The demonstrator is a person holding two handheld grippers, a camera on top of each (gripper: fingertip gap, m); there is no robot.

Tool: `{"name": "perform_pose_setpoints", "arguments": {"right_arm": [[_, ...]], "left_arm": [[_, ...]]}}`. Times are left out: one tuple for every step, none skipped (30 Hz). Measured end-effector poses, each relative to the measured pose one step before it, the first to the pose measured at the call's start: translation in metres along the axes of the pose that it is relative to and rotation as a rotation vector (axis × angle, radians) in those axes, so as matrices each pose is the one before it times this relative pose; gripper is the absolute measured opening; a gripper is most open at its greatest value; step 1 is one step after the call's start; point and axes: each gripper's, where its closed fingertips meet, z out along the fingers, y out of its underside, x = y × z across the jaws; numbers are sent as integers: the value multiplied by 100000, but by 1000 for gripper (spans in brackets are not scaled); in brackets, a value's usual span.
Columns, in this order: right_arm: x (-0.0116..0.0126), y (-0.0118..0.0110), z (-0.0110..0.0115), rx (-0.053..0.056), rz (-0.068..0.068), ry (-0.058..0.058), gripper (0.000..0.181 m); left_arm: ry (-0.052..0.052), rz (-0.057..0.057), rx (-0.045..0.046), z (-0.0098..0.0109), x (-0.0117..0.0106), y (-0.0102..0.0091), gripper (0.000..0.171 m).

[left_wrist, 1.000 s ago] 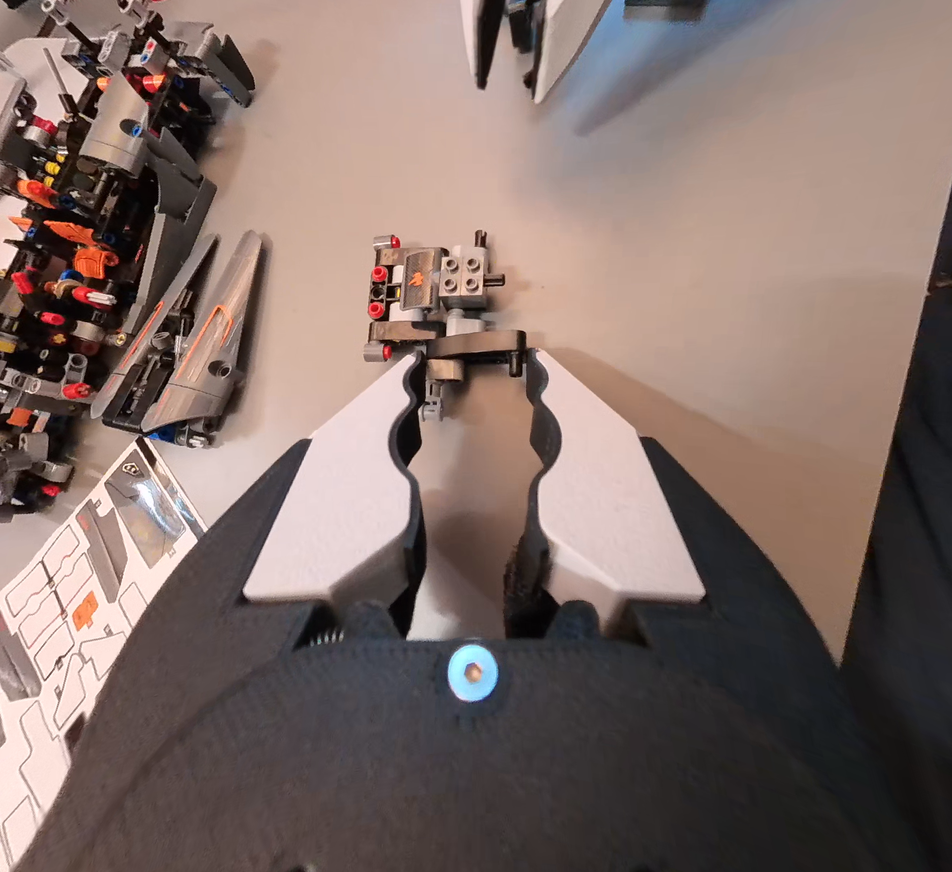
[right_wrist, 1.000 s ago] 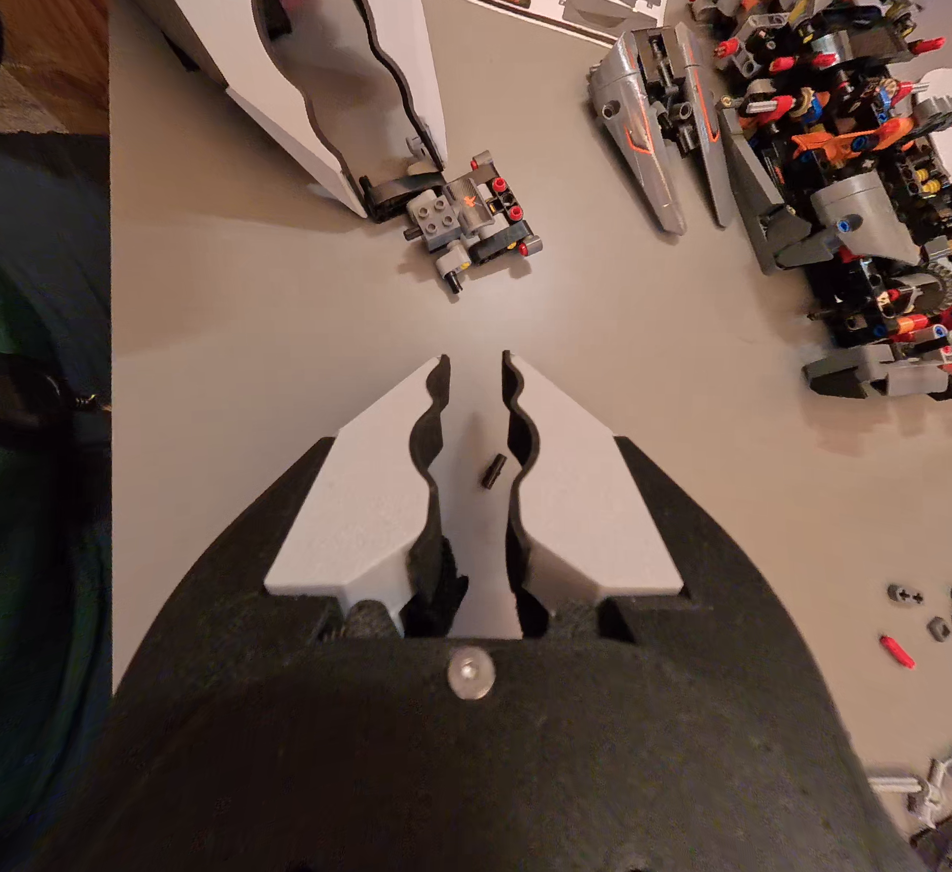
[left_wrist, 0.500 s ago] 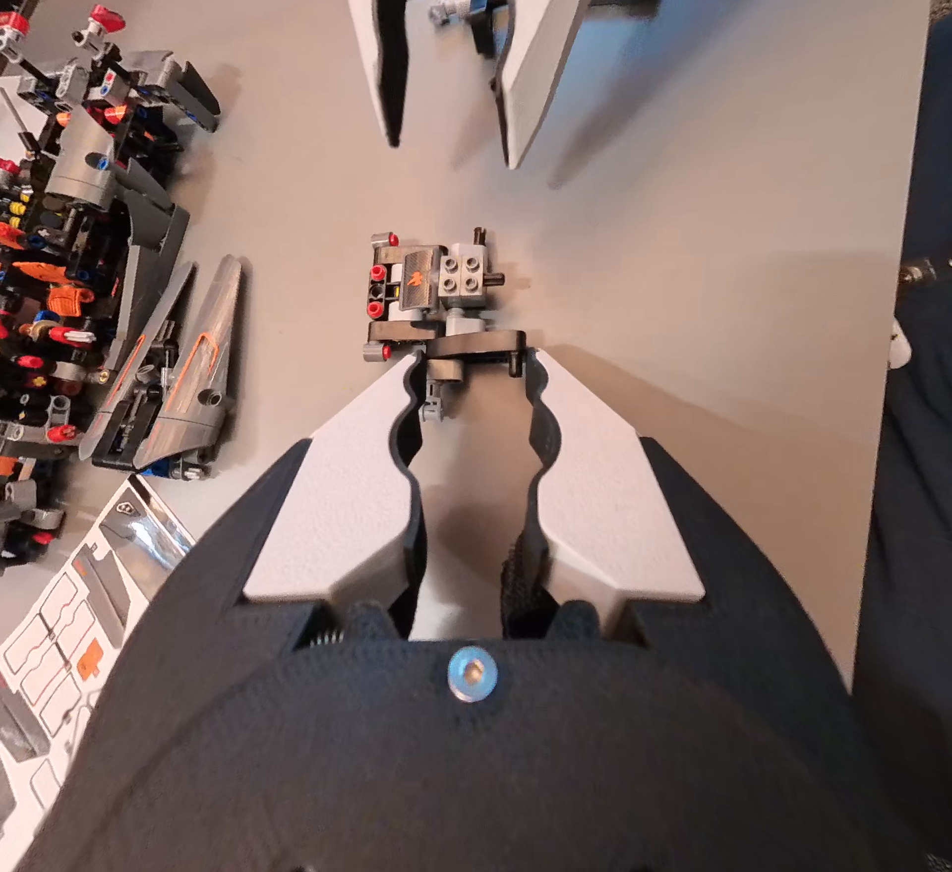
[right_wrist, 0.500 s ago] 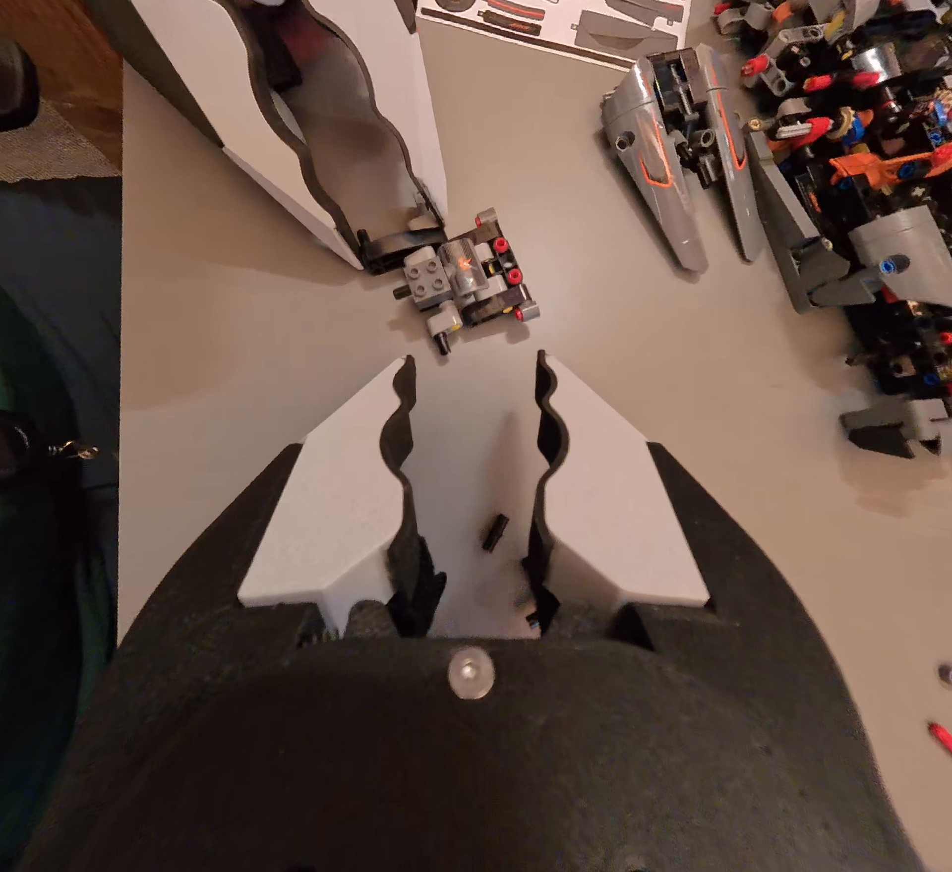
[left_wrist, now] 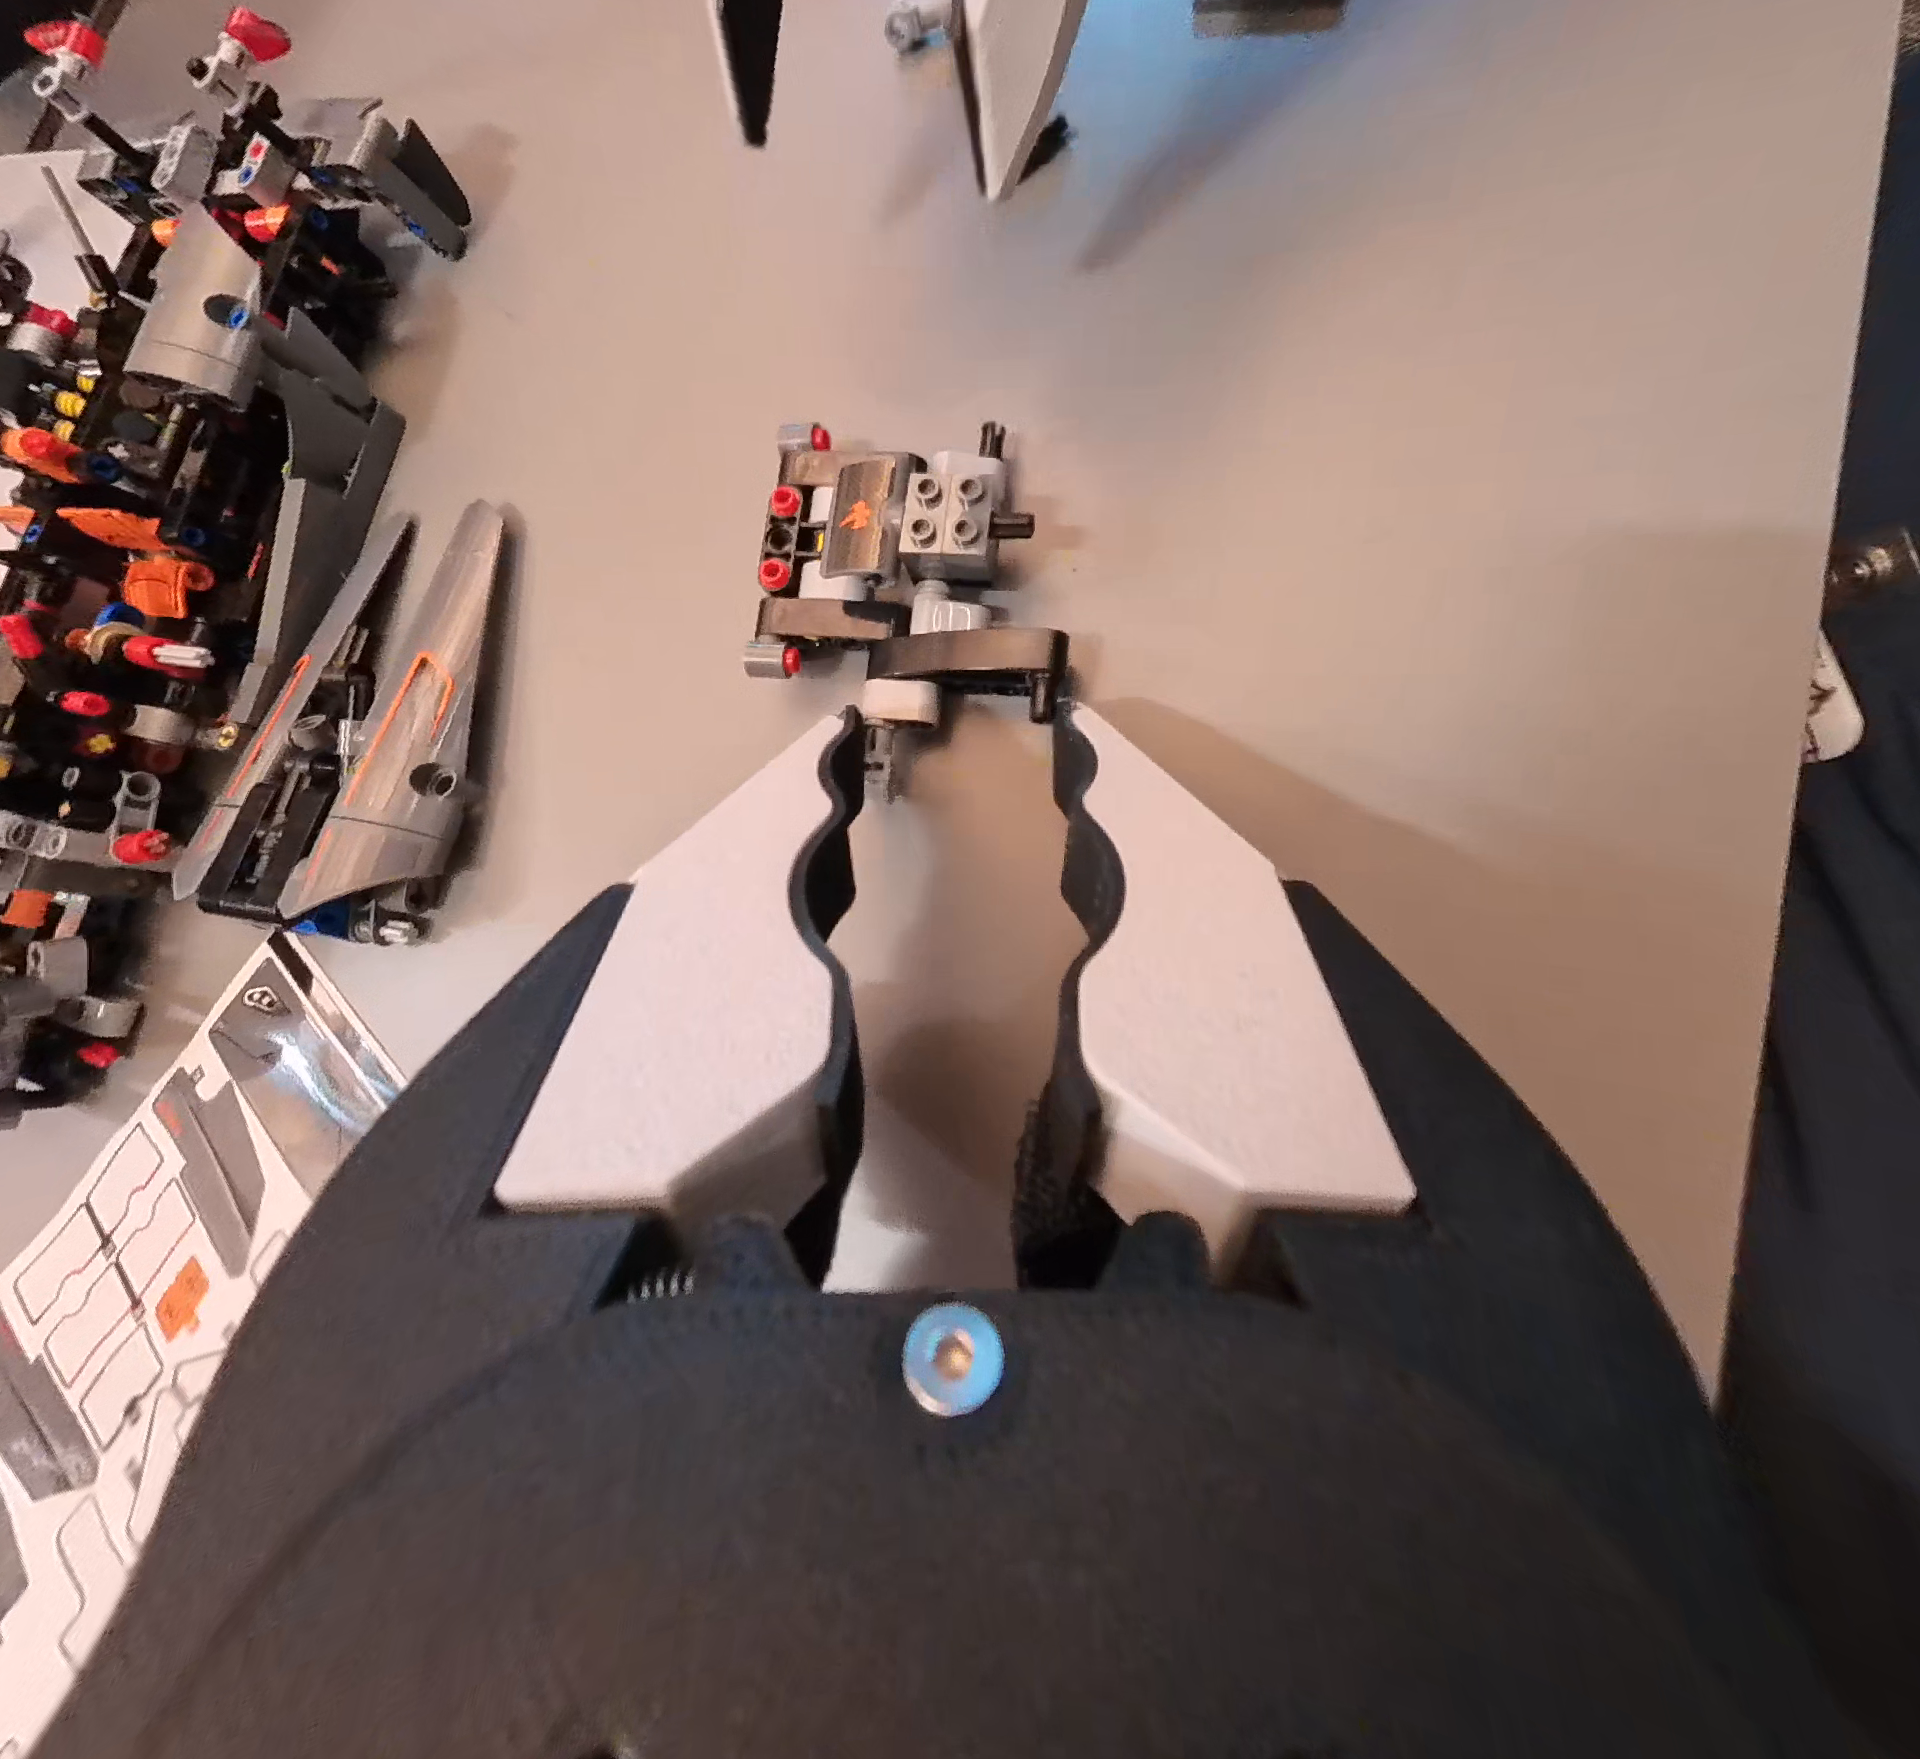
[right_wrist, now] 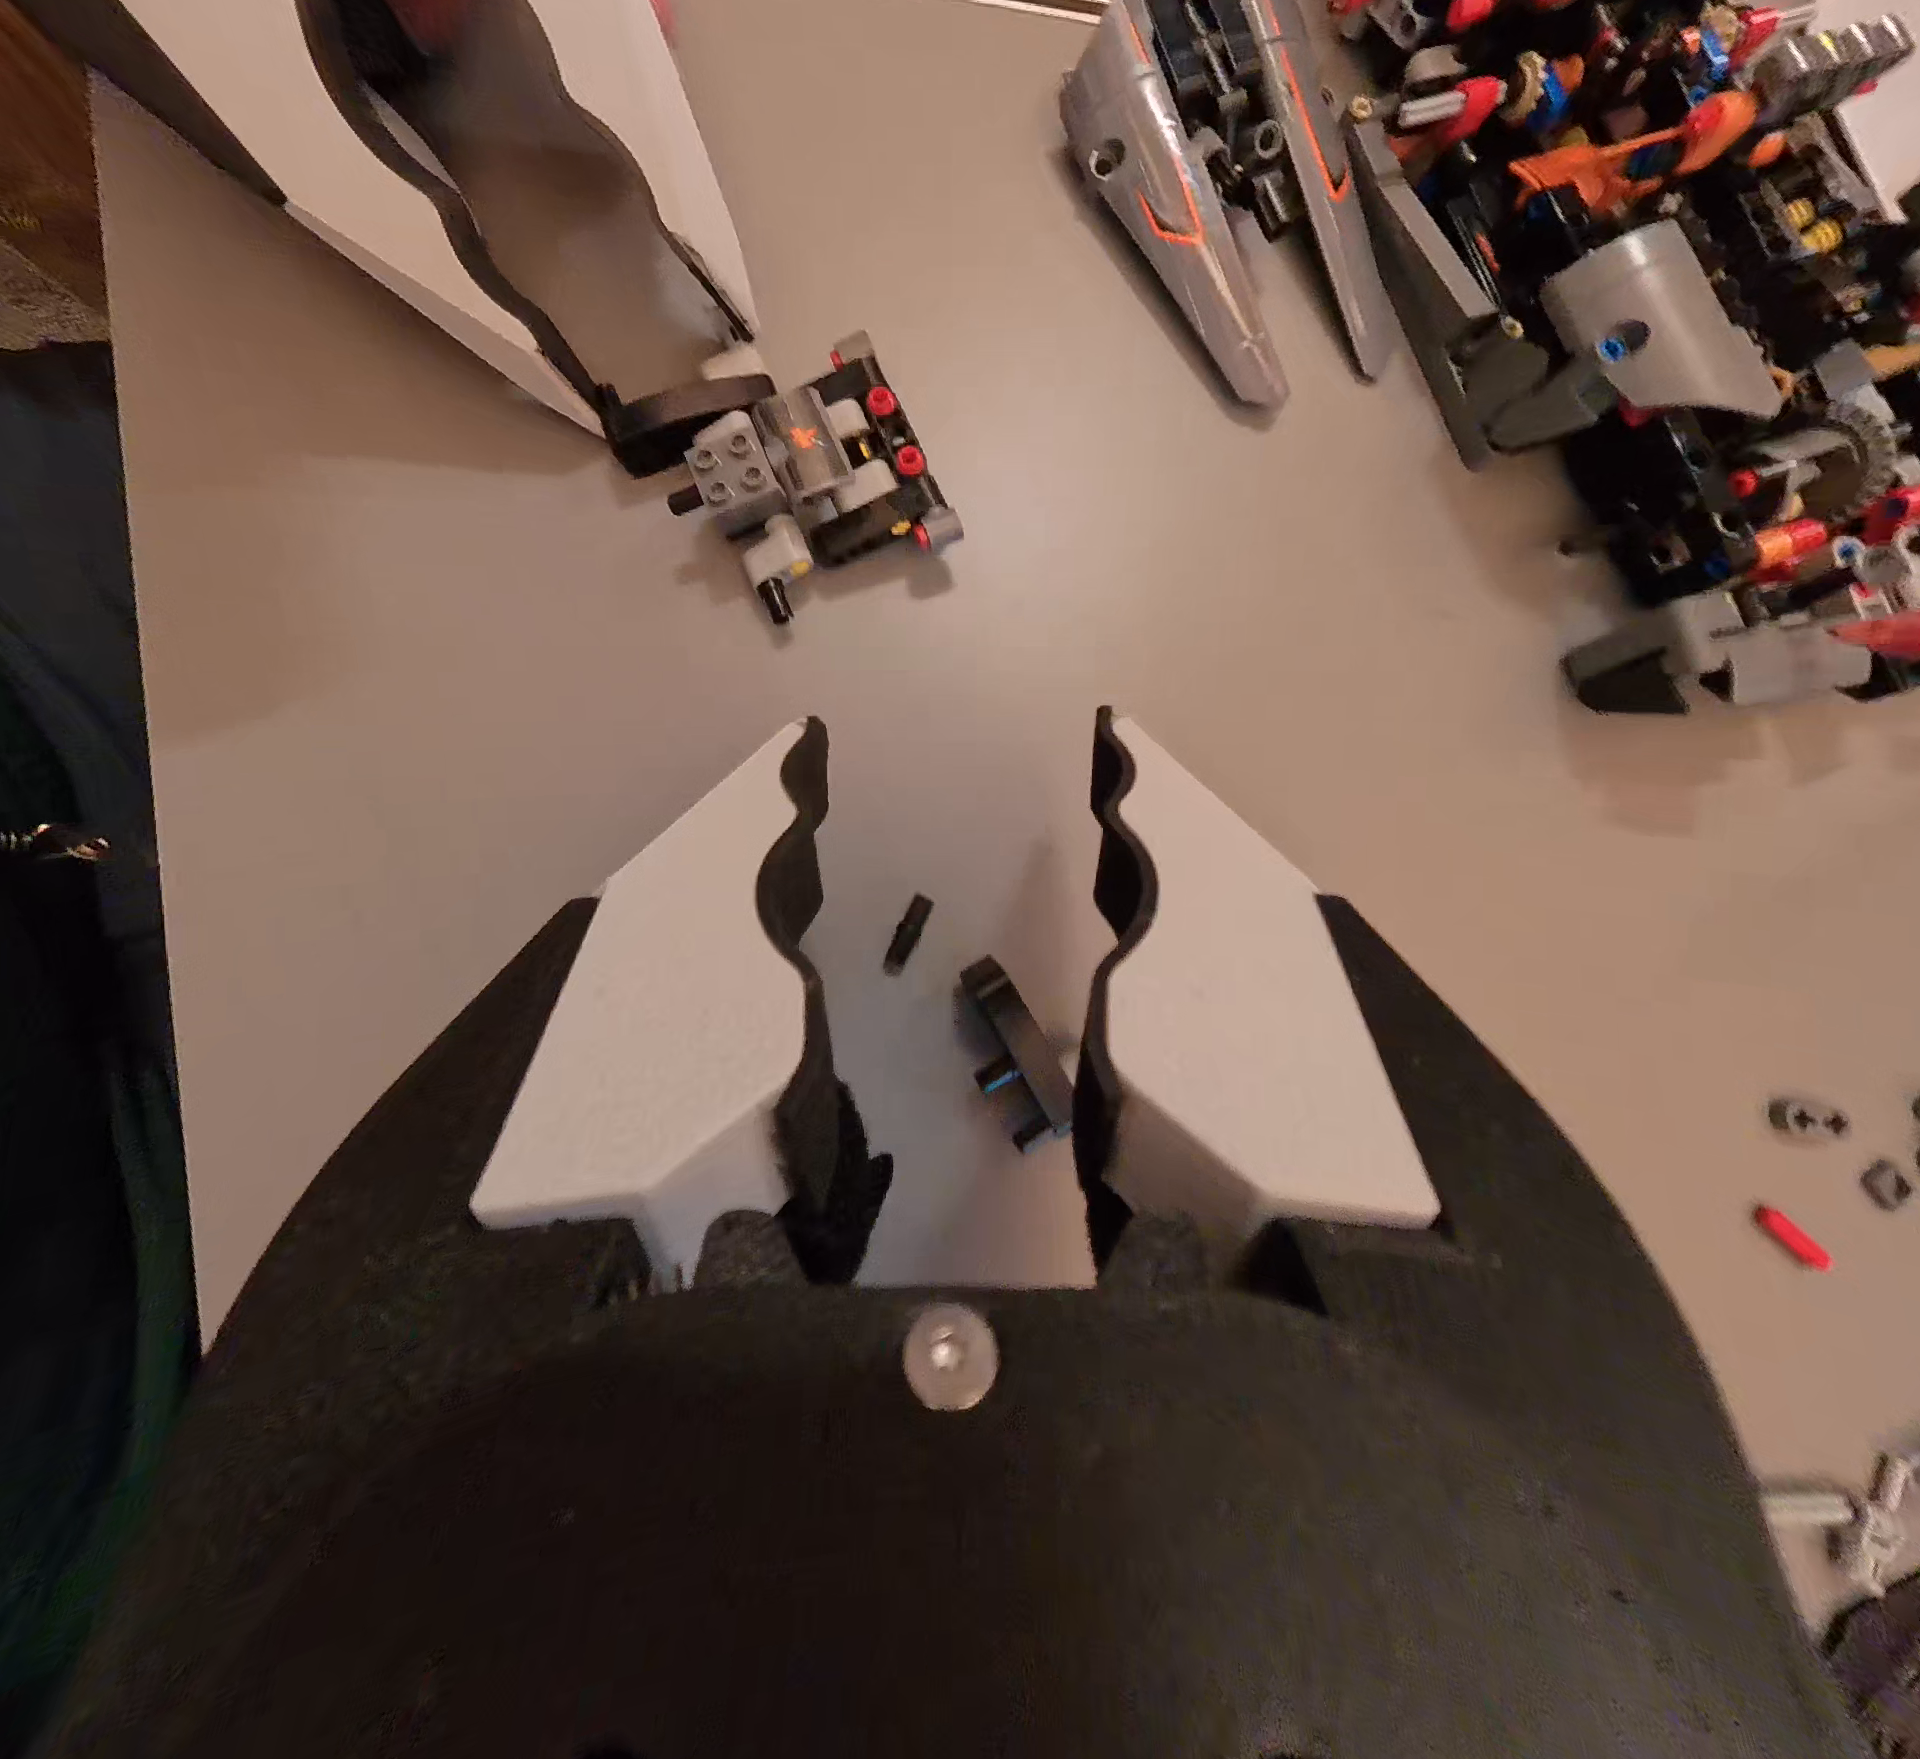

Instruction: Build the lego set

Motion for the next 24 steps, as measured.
{"name": "perform_pose_setpoints", "arguments": {"right_arm": [[126, 206, -297, 658, 677, 569, 48], [107, 84, -346, 1133, 336, 741, 47], [76, 67, -357, 1012, 501, 634, 46], [104, 120, -343, 434, 841, 686, 46], [160, 193, -324, 80, 758, 1058, 47], [150, 201, -328, 158, 503, 1110, 46], [106, 230, -308, 93, 580, 716, 46], [84, 266, -288, -97, 690, 524, 46], [111, 288, -262, -173, 548, 655, 46], [106, 282, -244, -168, 389, 704, 46], [71, 282, -226, -215, 389, 520, 46], [52, 262, -202, -248, 395, 380, 46], [25, 263, -203, -273, 381, 329, 46], [36, 243, -191, -159, 310, 423, 46], [28, 211, -205, 63, 270, 493, 46], [9, 176, -192, 209, 385, 266, 46], [-32, 171, -175, 226, 479, 41, 46], [1, 179, -169, 212, 403, 232, 45], [40, 169, -156, 174, 247, 417, 45], [43, 176, -157, 77, 228, 381, 45], [57, 208, -148, -44, 438, 332, 45], [80, 207, -140, -80, 598, 279, 45], [80, 181, -136, 25, 550, 299, 45], [87, 168, -123, 26, 537, 265, 45]], "left_arm": [[-501, 75, -197, -22, 10, 16, 34], [-430, 224, -117, -8, 8, -18, 34], [-786, 486, -89, -14, -57, -17, 34], [-1192, 117, -195, 8, -146, 22, 35], [-419, -549, -1, 18, -77, 23, 35], [379, -788, 205, 9, 28, 11, 35], [-491, -584, 216, 2, -105, 15, 36], [-900, -324, -87, -18, -154, 44, 37], [-786, -191, -212, -15, -121, 26, 38], [-419, -191, -172, -5, -57, 23, 39], [-751, -443, -215, 14, -113, 20, 40], [-756, -495, -250, -3, -110, 24, 40], [-277, -293, -159, -10, -33, 14, 41], [-711, -153, -273, -13, -86, 45, 41], [-1555, -128, -532, -18, -220, 74, 41], [-862, -191, -354, -27, -110, 67, 41], [101, -596, -41, -10, 13, 32, 40], [334, -814, 162, 12, 49, 1, 40], [-192, -798, 217, 36, -32, 6, 40], [-195, -591, 169, 40, -12, -10, 39], [-178, -140, 38, 40, -22, -22, 39], [-503, 208, -136, 19, -71, 0, 39], [-1141, -154, -509, 26, -223, 47, 39], [-1038, -475, -775, 31, -251, 106, 38]]}}
